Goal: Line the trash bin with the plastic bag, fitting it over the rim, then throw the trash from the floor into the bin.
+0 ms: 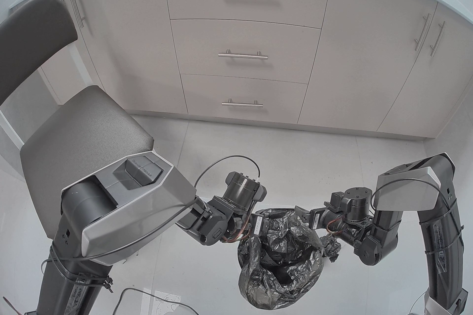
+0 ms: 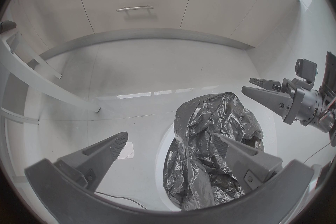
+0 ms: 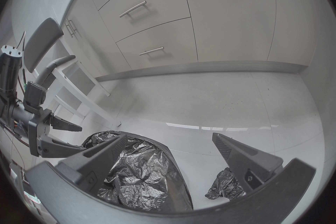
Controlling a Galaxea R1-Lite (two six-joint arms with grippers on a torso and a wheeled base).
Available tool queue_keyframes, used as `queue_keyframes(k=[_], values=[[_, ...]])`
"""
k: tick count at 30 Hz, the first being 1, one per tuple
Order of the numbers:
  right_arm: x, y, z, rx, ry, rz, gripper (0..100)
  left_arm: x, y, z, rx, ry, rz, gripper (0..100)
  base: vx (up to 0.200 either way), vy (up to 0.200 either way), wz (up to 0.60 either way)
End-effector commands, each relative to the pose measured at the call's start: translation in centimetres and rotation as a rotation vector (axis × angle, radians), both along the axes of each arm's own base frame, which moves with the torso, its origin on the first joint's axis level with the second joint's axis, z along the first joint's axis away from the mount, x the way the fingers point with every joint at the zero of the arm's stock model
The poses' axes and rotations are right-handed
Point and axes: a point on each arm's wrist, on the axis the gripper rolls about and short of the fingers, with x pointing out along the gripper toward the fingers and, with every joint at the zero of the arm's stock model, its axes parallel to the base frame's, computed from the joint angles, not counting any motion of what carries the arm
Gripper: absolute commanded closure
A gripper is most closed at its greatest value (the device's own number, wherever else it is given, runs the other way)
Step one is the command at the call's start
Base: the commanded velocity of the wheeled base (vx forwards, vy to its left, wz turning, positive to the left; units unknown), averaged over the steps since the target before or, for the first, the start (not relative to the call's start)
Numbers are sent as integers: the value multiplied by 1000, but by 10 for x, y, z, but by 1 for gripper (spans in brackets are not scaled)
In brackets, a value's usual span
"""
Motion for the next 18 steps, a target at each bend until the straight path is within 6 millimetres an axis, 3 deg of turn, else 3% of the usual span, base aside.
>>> queue_keyframes(k=[1,11,18], values=[[0,0,0,0,-1,1,0,2,-1,-8,10,12,2,0,0,0,0],[1,1,-2,5,-19,-5,0,18,-11,-8,92,-28,67,0,0,0,0],[0,3,0,6,-22,1,0,24,-6,-11,135,-47,79,0,0,0,0]])
